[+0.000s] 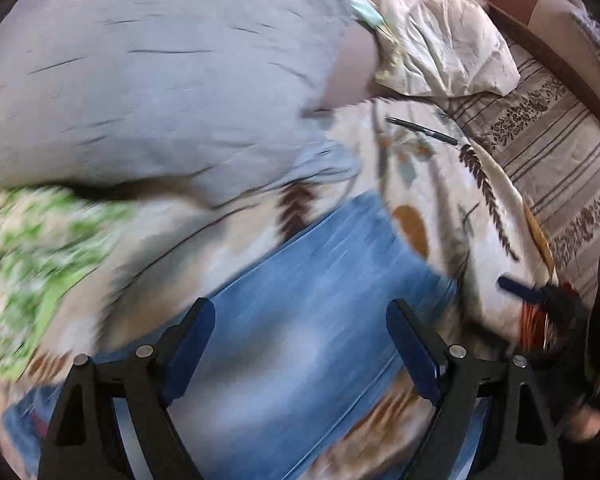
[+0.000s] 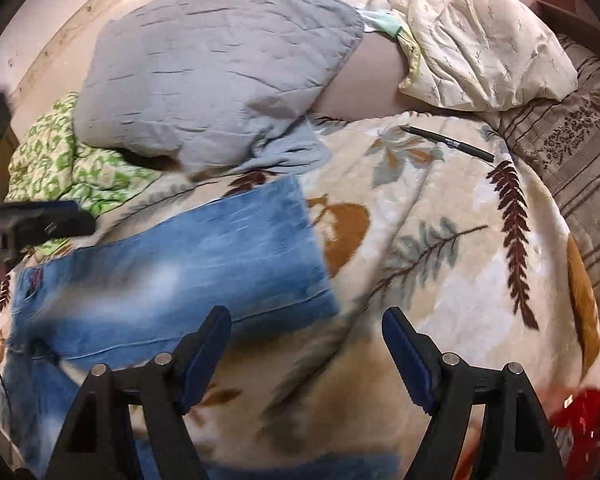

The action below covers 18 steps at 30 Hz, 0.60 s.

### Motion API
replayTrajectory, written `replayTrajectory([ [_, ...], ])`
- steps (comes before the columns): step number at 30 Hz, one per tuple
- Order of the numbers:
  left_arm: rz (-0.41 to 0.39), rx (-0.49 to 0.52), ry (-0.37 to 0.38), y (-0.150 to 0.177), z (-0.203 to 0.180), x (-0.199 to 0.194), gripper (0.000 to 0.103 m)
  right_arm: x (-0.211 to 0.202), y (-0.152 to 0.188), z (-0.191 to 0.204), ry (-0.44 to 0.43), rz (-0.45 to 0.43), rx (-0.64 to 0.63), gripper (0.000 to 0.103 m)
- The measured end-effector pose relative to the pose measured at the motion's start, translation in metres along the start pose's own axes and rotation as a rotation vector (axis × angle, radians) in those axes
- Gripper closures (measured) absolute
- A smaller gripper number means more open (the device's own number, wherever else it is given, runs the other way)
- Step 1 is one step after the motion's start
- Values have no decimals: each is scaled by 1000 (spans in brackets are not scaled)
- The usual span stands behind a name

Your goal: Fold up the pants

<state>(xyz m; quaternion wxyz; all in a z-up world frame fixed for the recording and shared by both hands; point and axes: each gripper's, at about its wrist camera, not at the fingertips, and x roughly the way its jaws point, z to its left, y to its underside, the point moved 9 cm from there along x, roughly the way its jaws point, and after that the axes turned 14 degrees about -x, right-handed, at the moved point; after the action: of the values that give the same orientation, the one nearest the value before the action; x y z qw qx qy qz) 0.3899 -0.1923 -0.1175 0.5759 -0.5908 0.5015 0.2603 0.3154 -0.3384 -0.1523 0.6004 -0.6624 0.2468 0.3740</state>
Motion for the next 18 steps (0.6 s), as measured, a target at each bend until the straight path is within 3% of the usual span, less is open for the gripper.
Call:
replayTrajectory([
  [3, 28, 15, -15, -21, -29, 43, 15, 18, -4, -5, -16, 4, -16, 23],
  [9, 91, 61, -69, -37, -52, 111, 15, 66, 6, -8, -1, 85, -23, 24],
  [11, 134, 80, -106, -35, -53, 133, 15, 75, 8, -4, -43, 80, -11, 43],
  [12, 149, 87, -112, -32, -54, 140, 19, 77, 9, -6, -21, 85, -15, 61],
  [13, 156, 88, -109, -30, -54, 141, 38, 78, 10, -9, 18, 84, -24, 73],
  [14, 167, 82, -88, -28, -56, 141, 46, 75, 10, -13, 10, 70, 2, 76],
  [15, 159, 76, -76, -29, -59, 135, 61, 73, 10, -12, -39, 64, 37, 86],
  [16, 149, 82, -90, -30, -60, 131, 78, 71, 11, -13, -58, 61, 54, 87],
  [18, 148, 102, -33, -29, -74, 116, 81, 58, 13, -14, -62, 49, 53, 88],
])
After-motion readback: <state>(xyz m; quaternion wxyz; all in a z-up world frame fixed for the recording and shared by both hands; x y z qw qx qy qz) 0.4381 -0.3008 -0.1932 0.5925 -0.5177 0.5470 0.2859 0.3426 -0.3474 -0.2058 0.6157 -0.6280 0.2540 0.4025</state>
